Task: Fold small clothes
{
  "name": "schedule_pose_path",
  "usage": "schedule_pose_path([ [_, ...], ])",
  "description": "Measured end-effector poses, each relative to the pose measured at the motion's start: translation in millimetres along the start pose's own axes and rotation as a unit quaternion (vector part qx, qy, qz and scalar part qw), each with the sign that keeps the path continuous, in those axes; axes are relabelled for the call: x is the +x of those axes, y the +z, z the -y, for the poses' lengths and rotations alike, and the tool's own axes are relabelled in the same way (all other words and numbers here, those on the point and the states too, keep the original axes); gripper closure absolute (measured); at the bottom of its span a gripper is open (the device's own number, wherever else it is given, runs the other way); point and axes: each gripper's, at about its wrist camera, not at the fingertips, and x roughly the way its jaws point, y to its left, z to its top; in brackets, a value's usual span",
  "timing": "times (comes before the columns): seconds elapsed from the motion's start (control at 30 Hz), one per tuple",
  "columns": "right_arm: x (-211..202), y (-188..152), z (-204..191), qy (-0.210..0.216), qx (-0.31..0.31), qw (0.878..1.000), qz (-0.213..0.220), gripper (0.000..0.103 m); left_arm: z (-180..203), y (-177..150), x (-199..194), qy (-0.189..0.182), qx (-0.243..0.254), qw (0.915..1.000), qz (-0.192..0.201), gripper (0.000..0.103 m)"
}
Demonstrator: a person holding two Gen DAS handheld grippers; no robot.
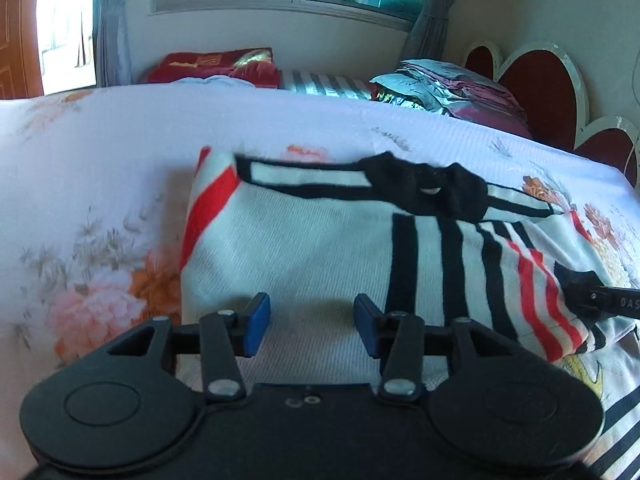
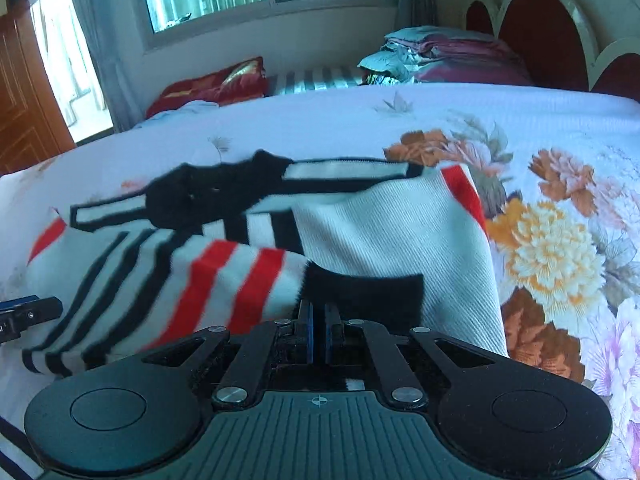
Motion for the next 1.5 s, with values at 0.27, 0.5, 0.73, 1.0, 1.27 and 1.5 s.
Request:
schedule_pose_path([
  [0.27,-13.0,3.5,6.1,-0.020,-0.002,1.000,0.007,0.100,0.1,4.7,-6.3,0.011,-0.003,0.9999,-0.006,0.058],
  [0.5,-14.2,-3.8,-9.3,-0.004,-0.024,1.000,-0.001,0.054,10.2,-1.3,-24.4,0.007,0.005,1.0000,-0.003,0.054],
  [0.73,-19.3,-18.1,7.7,-0.043,-0.047,0.998,0.001,0.052,0.3,-24.3,-23.2,0.014,0.016,0.9997,-0.008,0.051],
  [1.0,-30.7,-20.3,16.8,-0.058,-0.052,0.997,-0.001,0.052,6.6,-24.3,-30.2,0.034,0.013,0.9993,-0.005,0.054],
  [1.27,-68.5,-27.1,3.7,0.003,-0.050,0.998,0.023,0.052,38.4,-31.0,-59.0,0.009,0.021,0.9997,0.001,0.053],
  [1.5,-66.3,-48.6,-15.5,0.061,-0.064,0.996,-0.010,0.069,73.6,-48.7,-59.6,0.001,0.028,0.9995,-0.013,0.053],
])
